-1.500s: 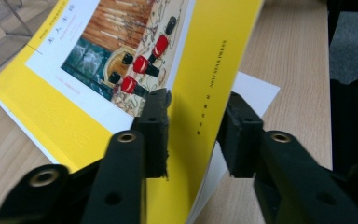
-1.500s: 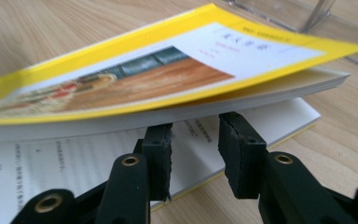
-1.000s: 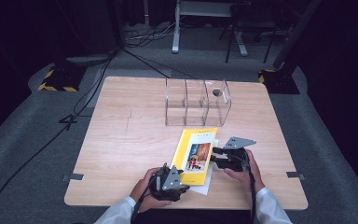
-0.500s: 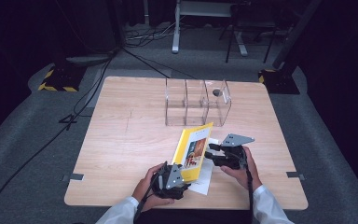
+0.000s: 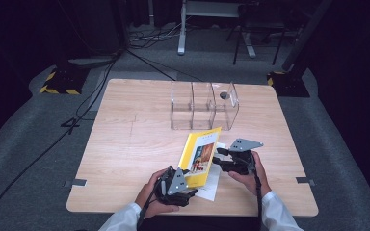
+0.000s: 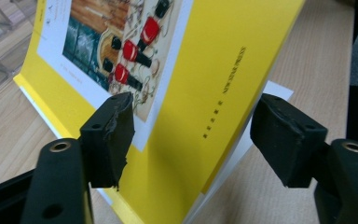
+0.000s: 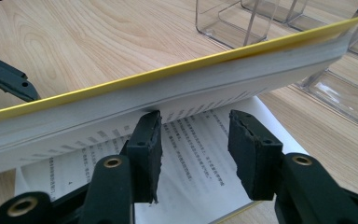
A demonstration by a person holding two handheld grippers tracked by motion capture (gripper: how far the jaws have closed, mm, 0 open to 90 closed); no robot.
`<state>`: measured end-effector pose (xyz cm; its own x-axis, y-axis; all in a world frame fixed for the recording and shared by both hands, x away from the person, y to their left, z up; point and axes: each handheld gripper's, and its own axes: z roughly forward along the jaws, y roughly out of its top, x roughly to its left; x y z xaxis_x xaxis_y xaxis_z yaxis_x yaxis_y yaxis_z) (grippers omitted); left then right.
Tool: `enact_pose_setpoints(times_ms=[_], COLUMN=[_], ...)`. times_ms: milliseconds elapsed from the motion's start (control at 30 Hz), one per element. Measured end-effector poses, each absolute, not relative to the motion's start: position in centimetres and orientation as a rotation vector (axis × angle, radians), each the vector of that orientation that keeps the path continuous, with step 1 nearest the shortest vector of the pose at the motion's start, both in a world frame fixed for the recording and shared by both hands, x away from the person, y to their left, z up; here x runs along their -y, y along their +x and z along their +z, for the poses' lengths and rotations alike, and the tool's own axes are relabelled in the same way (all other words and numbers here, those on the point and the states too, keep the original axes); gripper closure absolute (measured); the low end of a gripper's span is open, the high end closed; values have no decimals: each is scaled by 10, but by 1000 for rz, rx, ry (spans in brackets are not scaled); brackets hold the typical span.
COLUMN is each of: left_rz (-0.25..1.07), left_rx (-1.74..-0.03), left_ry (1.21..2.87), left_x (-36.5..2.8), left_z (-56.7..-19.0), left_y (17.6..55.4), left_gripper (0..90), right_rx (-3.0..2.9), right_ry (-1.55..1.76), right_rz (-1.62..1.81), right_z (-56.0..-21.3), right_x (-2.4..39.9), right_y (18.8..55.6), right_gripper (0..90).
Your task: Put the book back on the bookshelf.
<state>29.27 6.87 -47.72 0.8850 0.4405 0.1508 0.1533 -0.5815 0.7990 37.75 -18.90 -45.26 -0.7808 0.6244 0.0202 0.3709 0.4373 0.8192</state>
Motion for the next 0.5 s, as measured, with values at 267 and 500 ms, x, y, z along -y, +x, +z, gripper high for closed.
enact_pose_setpoints(times_ms=[267, 500], left_rz=[472, 523], left_rx=[-526, -452], left_ry=[2180, 2166], left_x=[-58, -59], left_z=[-487, -483], left_y=[294, 287], left_gripper=[232, 455], right_rx=[-2392, -2387], right_ry=[864, 881], right_rz=[1278, 1277], right_z=[-451, -451], right_x=[184, 185], right_y=[374, 376], right_gripper=[568, 564])
